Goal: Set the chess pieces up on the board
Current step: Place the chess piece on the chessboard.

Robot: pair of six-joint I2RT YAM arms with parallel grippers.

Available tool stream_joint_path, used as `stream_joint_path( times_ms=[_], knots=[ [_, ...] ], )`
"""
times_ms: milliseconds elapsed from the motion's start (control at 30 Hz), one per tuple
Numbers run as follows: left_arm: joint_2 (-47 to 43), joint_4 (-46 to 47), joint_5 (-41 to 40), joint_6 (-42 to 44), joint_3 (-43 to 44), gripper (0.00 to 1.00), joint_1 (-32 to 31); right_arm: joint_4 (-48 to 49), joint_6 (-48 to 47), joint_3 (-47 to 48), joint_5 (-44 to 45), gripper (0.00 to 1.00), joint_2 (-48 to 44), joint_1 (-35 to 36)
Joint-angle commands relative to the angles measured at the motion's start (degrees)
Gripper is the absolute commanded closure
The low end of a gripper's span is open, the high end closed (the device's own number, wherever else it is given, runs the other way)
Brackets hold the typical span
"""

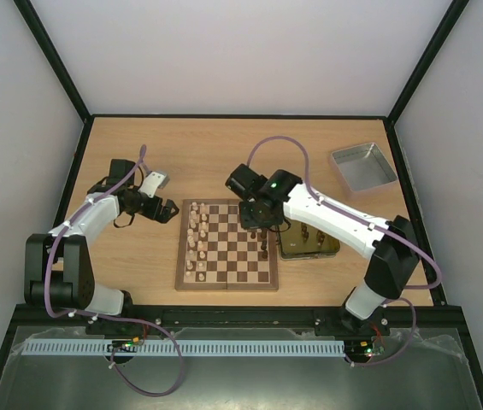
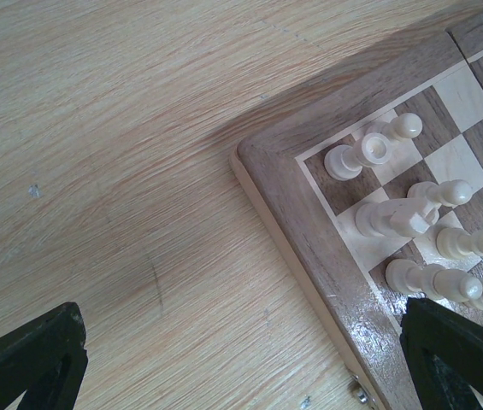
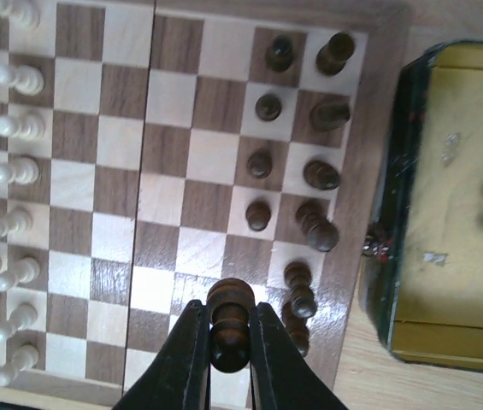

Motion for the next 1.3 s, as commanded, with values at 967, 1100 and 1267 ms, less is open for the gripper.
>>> stream_joint_path(
  times_ms=[967,1100,1267],
  knots=[
    [-0.17,-0.35,0.41,0.46,-0.59,0.0,-0.31,9.22,1.61,-10.03,-5.01,0.91,6.91,2.34],
    [-0.35,-0.31,0.47,0.53,-0.67,0.0,-0.31,9.46,1.89,-10.02,-5.48,0.91,7.32,2.4],
    [-0.28,-0.32,0.54,0.55,-0.6,0.0,-0.31,9.25,1.95,-10.04,-5.28,0.91,7.56,2.32]
  ],
)
